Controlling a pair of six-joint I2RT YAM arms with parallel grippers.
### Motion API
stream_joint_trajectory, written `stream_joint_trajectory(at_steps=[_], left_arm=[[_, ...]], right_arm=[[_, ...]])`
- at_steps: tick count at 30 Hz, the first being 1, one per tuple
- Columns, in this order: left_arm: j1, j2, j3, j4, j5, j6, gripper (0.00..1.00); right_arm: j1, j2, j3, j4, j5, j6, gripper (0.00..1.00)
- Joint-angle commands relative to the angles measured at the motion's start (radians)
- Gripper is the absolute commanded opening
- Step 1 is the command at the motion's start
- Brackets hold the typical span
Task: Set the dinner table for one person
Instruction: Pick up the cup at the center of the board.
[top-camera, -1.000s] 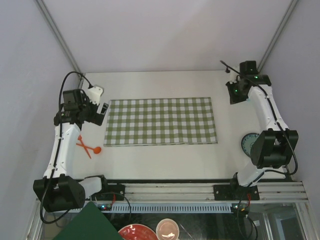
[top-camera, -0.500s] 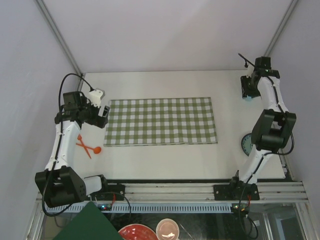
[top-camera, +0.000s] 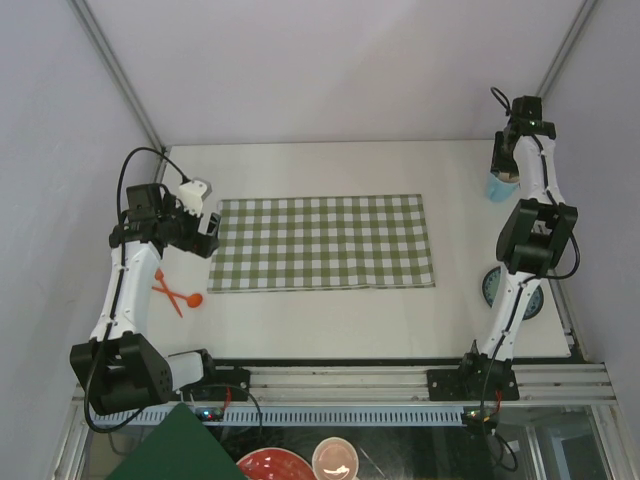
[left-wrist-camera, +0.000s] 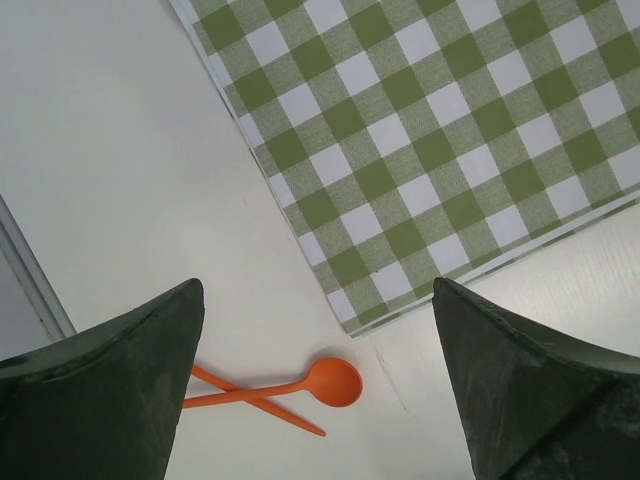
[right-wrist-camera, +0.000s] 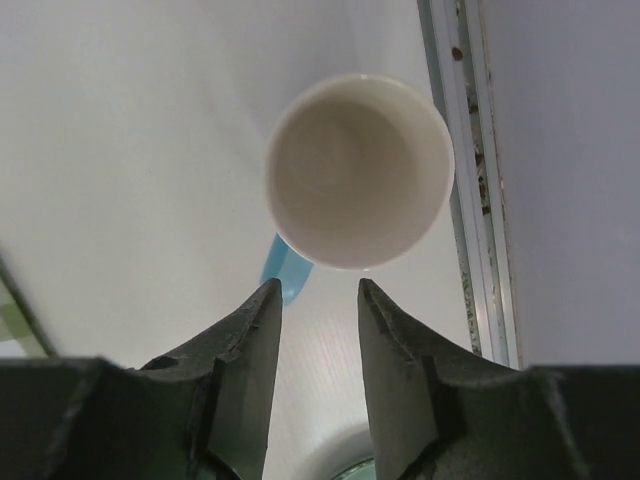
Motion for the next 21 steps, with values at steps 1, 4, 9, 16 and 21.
stream_joint_trajectory(at_steps=[1,4,9,16,21], left_arm=[[0.007,-0.011,-0.015,-0.01,0.032,0.015,1.0],[0.007,-0.015,-0.012,-0.016,0.045,0.016,1.0],[0.007,-0.024,-0.008,-0.027,0.066,0.018,1.0],[0.007,-0.017,-0.013,-0.025,0.075,0.021,1.0],[0.007,0.006,-0.006,-0.037,0.08,0.027,1.0]], right_arm=[[0.018,0.016,0.093,-0.048,-0.027,0.073,0.36],[0.033,0.024,0.074,-0.022,-0.041,0.055,0.37],[0.033,0.102,0.133,-0.025,-0.036,0.027,0.4],[0.0,0.142,0.172,0.008,-0.037,0.005,0.4],[-0.019,0.154,0.207,-0.023,-0.055,0.01,0.4]])
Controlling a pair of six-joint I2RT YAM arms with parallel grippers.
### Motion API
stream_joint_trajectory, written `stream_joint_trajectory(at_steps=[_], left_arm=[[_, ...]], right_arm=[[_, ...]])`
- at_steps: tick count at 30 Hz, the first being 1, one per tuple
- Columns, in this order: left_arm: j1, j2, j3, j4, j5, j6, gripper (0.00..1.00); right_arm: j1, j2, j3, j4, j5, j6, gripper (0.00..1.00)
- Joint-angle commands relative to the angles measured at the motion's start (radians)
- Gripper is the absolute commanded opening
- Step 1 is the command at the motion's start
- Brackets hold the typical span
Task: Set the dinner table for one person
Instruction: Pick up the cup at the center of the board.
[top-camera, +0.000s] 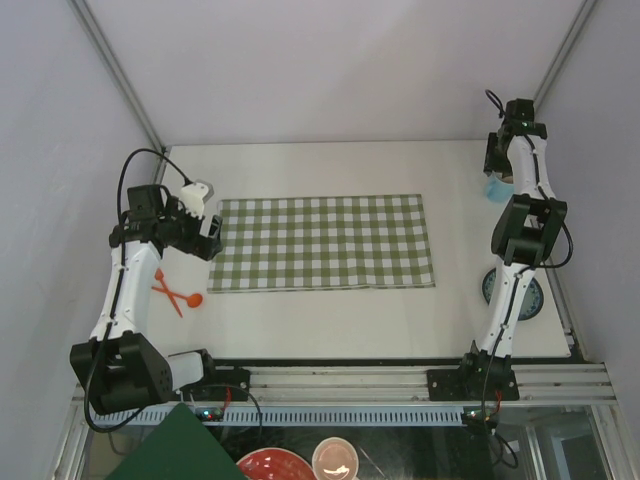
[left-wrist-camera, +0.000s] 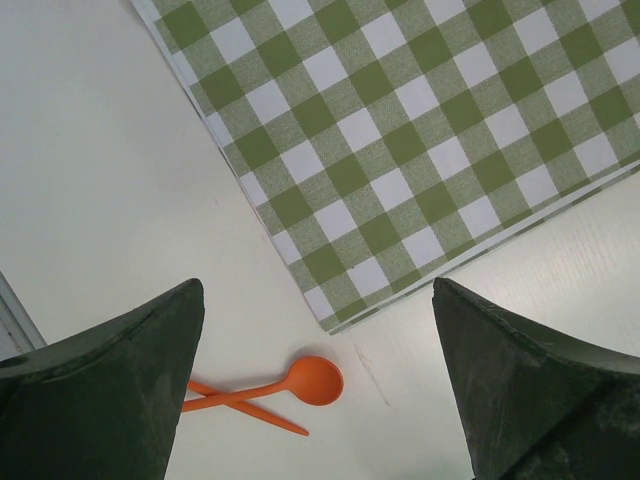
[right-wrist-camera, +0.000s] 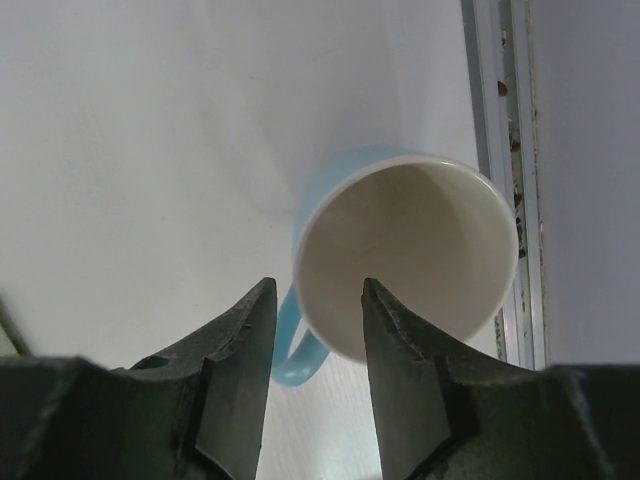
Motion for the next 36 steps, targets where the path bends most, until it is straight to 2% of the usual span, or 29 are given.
stream_joint_trajectory(at_steps=[1,5,7,9,13,14,21,25,32,36], left_arm=[[0.006,0.006,-0.005,-0.003,0.035,0.021,1.0],[0.006,0.004,-0.006,-0.003,0.038,0.021,1.0],[0.006,0.002,-0.003,-0.008,0.042,0.02,1.0],[0.006,-0.002,0.0,-0.012,0.043,0.019,1.0],[0.006,0.002,-0.002,-0.008,0.036,0.021,1.0],[0.006,0.006,-0.003,-0.007,0.034,0.021,1.0],[0.006,0.017,0.003,-0.009,0.03,0.023,1.0],[0.006,0.014,0.002,-0.009,0.025,0.019,1.0],[0.005,0.017,0.002,-0.005,0.019,0.019,1.0],[0.006,0.015,-0.005,0.011,0.011,0.017,1.0]], right_arm=[[-0.019,-0.008,0.031,-0.009,-0.015,-0.007,0.39],[-0.015,-0.049,0.011,-0.005,0.001,-0.007,0.4],[-0.016,-0.052,0.012,0.007,-0.004,-0.024,0.36],[-0.019,-0.034,0.023,0.002,-0.009,-0.032,0.28],[-0.02,-0.003,0.059,-0.043,-0.055,-0.028,0.01],[-0.02,-0.006,0.056,-0.047,-0.074,-0.029,0.0],[-0.006,-0.046,0.023,-0.102,-0.188,-0.079,0.0],[-0.01,-0.107,-0.061,-0.101,-0.254,-0.129,0.0],[0.0,-0.193,-0.169,-0.142,-0.304,-0.251,0.0],[0.021,-0.295,-0.266,-0.11,-0.292,-0.326,0.0]])
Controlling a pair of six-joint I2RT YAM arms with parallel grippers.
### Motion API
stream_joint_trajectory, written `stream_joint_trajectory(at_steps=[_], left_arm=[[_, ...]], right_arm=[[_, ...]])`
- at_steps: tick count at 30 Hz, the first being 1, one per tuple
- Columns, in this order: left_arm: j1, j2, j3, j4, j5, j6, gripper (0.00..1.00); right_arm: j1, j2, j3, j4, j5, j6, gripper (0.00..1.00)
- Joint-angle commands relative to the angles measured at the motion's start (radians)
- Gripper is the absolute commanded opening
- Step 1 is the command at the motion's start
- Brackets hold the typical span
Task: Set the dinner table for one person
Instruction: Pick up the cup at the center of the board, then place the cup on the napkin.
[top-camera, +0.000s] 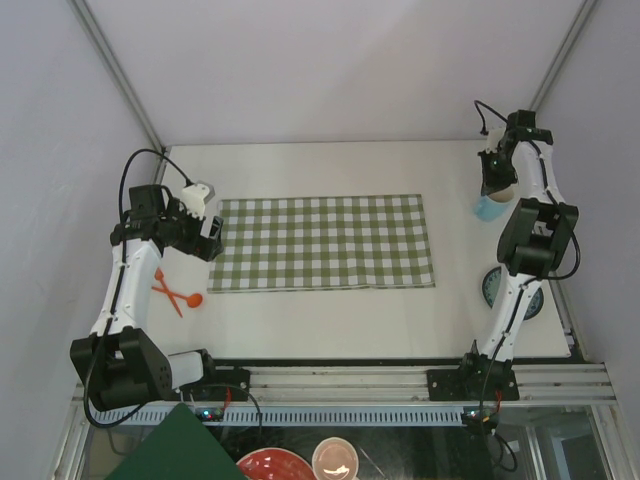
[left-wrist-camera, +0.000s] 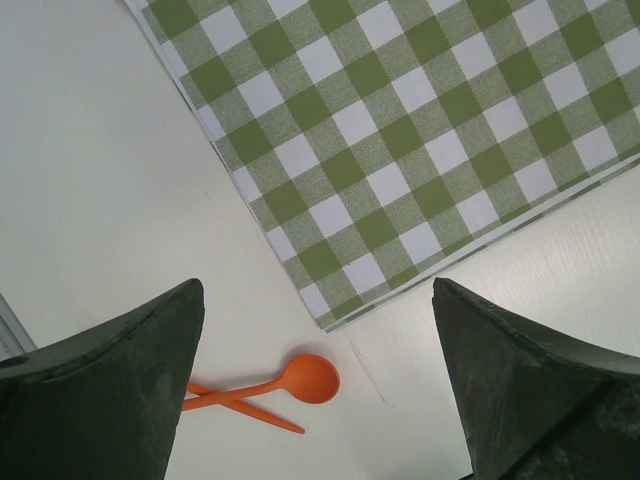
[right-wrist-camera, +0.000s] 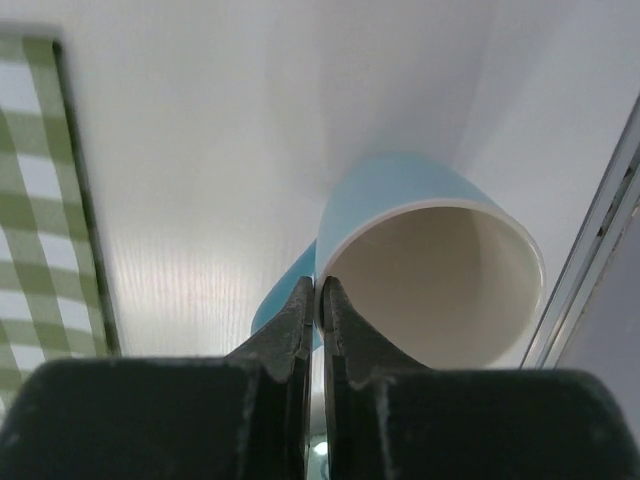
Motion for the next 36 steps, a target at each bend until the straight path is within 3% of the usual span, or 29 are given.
stream_joint_trajectory(at_steps=[1,9,19,24,36], left_arm=[[0.005,-0.006,-0.005,0.021,0.004,0.016,1.0],[0.005,-0.012,-0.019,0.037,-0.011,0.016,1.0],[0.006,-0.023,-0.021,0.04,-0.02,0.014,1.0],[0.005,-0.026,-0.022,0.039,-0.023,0.014,1.0],[0.006,-0.045,-0.027,0.042,-0.028,0.014,1.0]], right_arm=[[0.031,-0.168,-0.062,-0.009,-0.032,-0.111,0.0],[0.061,-0.25,-0.038,-0.087,-0.101,-0.182,0.0],[0.133,-0.299,-0.182,-0.058,-0.182,-0.22,0.0],[0.247,-0.334,-0.238,-0.013,-0.134,-0.209,0.0],[0.398,-0.305,-0.159,-0.004,-0.066,-0.18,0.0]])
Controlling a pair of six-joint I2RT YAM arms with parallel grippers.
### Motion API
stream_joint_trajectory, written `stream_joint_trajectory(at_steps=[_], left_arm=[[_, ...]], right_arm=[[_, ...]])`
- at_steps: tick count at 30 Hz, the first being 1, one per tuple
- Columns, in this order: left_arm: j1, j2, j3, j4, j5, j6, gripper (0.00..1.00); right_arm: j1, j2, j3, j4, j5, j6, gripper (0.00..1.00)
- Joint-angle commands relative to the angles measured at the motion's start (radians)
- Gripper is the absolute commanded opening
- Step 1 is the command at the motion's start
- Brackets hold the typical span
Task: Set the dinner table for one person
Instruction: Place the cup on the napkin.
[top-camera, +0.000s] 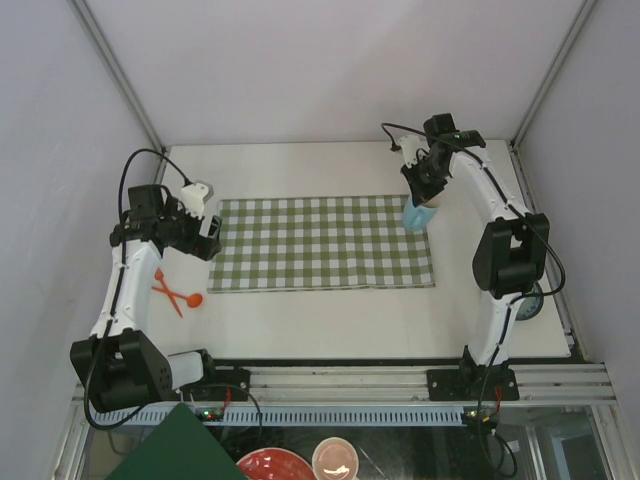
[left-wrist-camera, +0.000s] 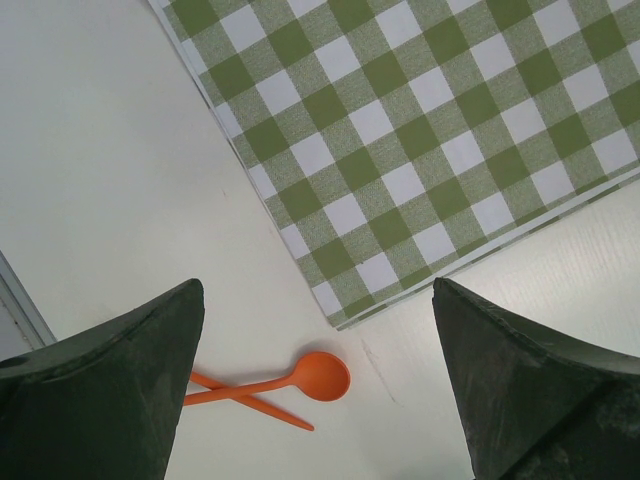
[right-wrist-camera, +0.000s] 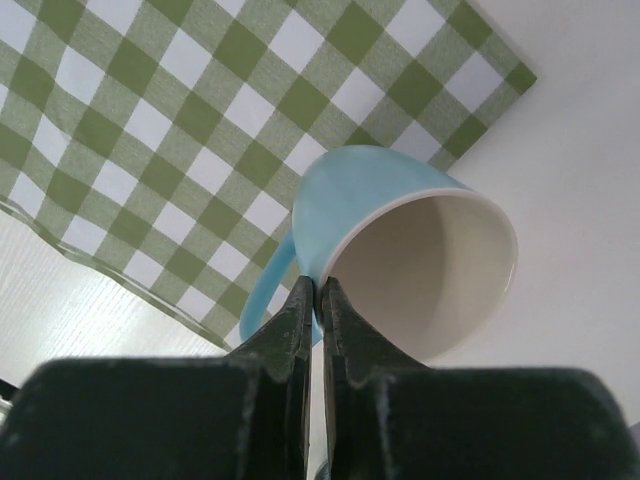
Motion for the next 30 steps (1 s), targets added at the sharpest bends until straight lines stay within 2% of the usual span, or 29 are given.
stream_joint_trajectory(at_steps=[1,11,17,30], left_arm=[[0.005,-0.042,-0.027,0.029,0.003,0.014,1.0],[0.007,-0.048,-0.03,0.032,0.008,0.017,1.0],[0.007,-0.053,-0.033,0.037,0.008,0.018,1.0],[0.008,-0.052,-0.039,0.04,0.01,0.024,1.0]], right_arm=[[0.025,-0.06,0.066,0.055,0.044,0.01,0.0],[0.08,-0.036,0.057,0.092,0.064,-0.016,0.0],[0.121,-0.041,0.014,0.176,0.106,-0.069,0.0],[0.115,0.035,-0.031,0.239,0.152,-0.208,0.0]])
